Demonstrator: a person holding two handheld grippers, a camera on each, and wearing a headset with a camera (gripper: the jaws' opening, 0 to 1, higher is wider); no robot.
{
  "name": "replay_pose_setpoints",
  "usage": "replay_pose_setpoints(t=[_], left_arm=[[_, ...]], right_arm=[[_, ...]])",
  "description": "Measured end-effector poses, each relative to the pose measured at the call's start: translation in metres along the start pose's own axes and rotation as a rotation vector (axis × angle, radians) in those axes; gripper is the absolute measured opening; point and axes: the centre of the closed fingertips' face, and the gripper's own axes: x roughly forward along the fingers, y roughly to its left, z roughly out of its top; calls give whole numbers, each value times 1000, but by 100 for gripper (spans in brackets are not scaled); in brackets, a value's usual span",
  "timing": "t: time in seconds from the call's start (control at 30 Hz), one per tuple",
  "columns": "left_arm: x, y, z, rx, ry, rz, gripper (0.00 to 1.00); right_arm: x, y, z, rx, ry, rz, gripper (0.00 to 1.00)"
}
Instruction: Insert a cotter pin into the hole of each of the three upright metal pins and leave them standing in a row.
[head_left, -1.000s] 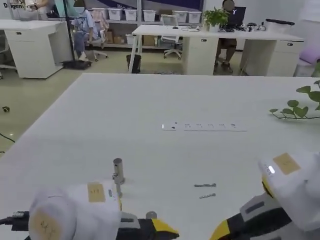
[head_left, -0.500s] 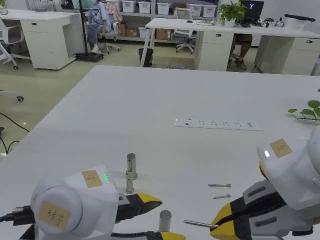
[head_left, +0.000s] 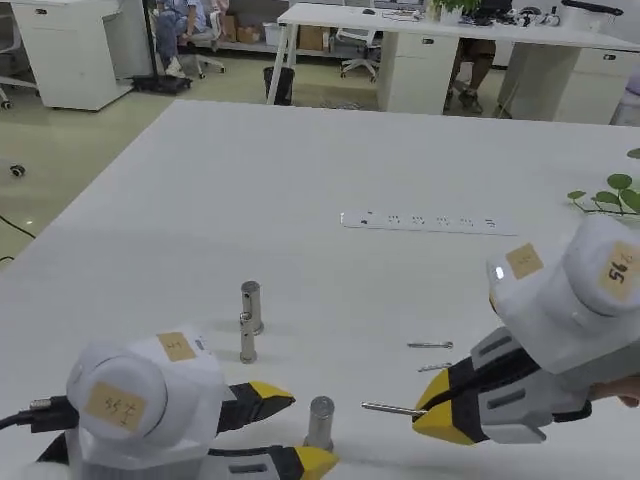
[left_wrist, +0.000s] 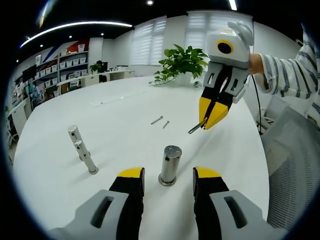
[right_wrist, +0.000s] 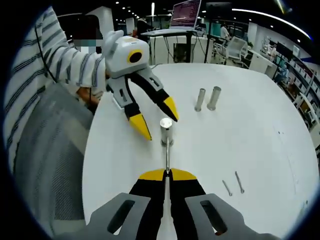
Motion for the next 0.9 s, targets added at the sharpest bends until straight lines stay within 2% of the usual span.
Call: replay_pose_setpoints(t=[0.27,0.4,0.5,0.73,0.9], left_arm=[[10,3,-11,-16,22,-6,34],[13,2,-12,-21,23,-15,30],[15,0,-13,-33,30,-38,24],[18,-2,-12,-11,34,-46,17],[19,2,-11,-4,36,-38,13]], right_arm=[[5,-3,-1,3,11,-1,3],[8,-2,0,-2,13,3,3],[11,-1,-1,-6,23,10,3],[16,-2,-1,-18,37,15,3],[18,-2,1,-20,36,17,3]])
